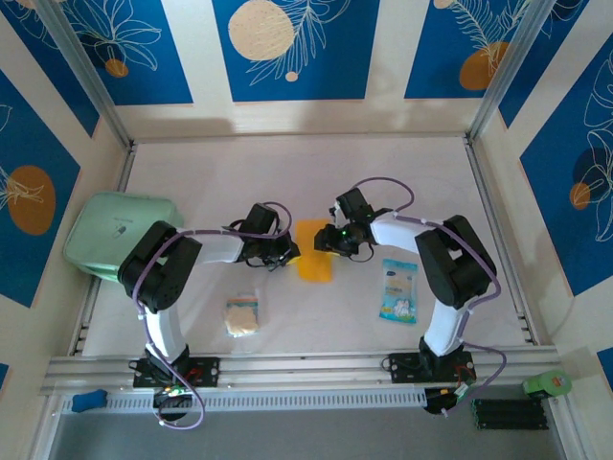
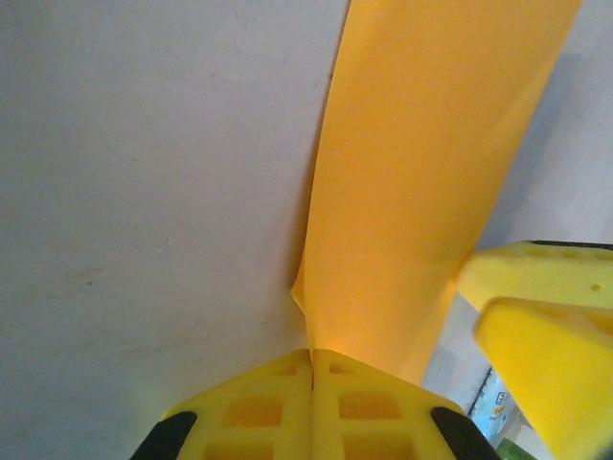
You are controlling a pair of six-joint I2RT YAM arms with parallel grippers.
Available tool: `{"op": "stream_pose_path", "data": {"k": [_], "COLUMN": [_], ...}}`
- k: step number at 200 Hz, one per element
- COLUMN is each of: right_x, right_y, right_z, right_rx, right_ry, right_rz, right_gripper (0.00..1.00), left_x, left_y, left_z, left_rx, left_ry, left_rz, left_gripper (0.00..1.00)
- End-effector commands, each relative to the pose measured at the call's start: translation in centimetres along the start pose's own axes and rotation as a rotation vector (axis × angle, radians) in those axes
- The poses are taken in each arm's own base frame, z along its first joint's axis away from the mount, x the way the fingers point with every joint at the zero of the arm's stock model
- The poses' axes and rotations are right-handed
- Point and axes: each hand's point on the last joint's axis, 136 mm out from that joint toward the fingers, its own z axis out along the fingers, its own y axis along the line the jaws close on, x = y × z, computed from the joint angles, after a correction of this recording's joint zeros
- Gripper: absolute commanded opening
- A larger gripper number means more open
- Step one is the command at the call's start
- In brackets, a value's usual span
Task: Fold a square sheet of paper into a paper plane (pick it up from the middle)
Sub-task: Third fold the triangle at the center of the table.
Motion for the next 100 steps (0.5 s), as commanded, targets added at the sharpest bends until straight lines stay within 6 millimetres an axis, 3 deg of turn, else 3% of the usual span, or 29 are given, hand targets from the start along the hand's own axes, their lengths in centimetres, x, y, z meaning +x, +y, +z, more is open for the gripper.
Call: {"op": "stream_pose_path", "data": {"k": [1,50,100], "right_x": [-1.2,-0.9,2.5], "right_y": [2.9,4.7,7.8], "right_z": [-3.1,-4.8,-3.9], "right_rx": [-0.027,0.051,-0.075], "right_ry": [-0.124,-0.313,-0.472], "right_rz": [-0.142,-0.414,-0.856], "right_gripper": [0.53,0.72,0.72], "left_x": [-0.6,-0.9,-1.0], "left_y": [-1.9,-2.0,-1.1], "left_z": [-1.2,-2.8,-3.8], "left_rx": [0.051,0.053,0.044], "left_ry": [-0.027,-0.093,-0.128], "left_rz": [0.009,-0.031,-0.082], "left_gripper": [0.0,0.0,0.0]}}
